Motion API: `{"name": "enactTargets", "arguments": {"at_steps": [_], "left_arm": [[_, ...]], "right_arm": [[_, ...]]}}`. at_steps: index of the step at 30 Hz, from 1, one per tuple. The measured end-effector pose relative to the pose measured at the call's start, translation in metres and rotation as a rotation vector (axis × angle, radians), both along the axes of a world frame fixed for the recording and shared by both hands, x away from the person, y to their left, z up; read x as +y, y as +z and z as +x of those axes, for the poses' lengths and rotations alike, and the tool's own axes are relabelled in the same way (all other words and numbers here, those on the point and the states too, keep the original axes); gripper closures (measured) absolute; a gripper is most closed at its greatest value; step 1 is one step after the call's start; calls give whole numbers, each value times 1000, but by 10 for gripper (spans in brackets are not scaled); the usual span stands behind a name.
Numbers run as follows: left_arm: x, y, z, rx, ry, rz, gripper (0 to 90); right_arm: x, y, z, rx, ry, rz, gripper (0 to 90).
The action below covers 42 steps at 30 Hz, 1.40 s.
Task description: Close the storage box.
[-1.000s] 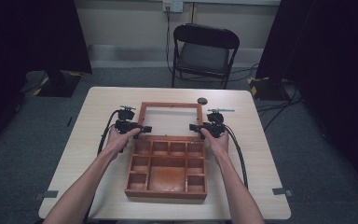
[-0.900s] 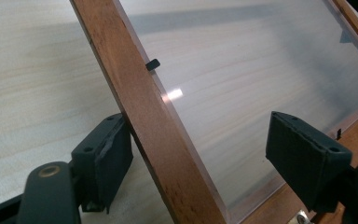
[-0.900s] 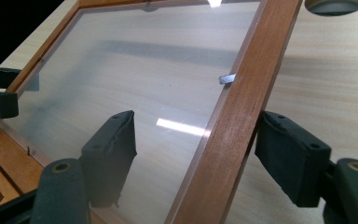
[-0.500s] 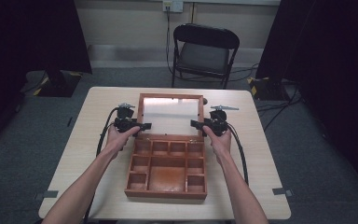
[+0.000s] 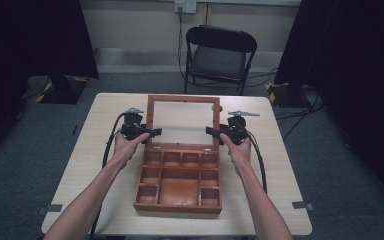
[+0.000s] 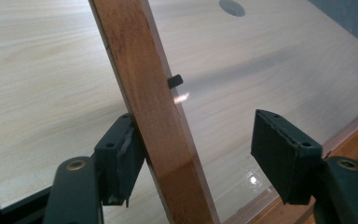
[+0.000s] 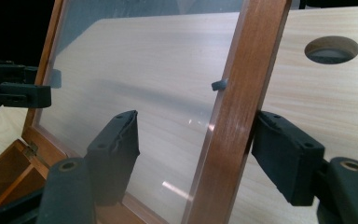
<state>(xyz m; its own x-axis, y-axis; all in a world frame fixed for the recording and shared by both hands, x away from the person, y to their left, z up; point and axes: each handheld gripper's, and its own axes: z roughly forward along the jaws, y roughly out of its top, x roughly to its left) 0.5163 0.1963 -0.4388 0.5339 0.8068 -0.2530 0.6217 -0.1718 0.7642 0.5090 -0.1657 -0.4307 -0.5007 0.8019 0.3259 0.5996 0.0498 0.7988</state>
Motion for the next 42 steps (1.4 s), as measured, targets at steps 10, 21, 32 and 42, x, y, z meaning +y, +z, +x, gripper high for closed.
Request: {"name": "enactTargets", "arguments": {"at_steps": [10, 21, 32, 42], "left_arm": [[4, 8, -5, -9, -2, -21, 367], [8, 17, -12, -29, -34, -17, 382], [7, 22, -11, -49, -32, -19, 386], [8, 35, -15, -69, -53, -20, 452]], "right_arm": [[1, 11, 4, -19, 5, 30, 309], [-5, 21, -6, -64, 22, 81, 362], [-7, 27, -11, -84, 24, 88, 381], [-8, 35, -22, -108, 51, 73, 372]]}}
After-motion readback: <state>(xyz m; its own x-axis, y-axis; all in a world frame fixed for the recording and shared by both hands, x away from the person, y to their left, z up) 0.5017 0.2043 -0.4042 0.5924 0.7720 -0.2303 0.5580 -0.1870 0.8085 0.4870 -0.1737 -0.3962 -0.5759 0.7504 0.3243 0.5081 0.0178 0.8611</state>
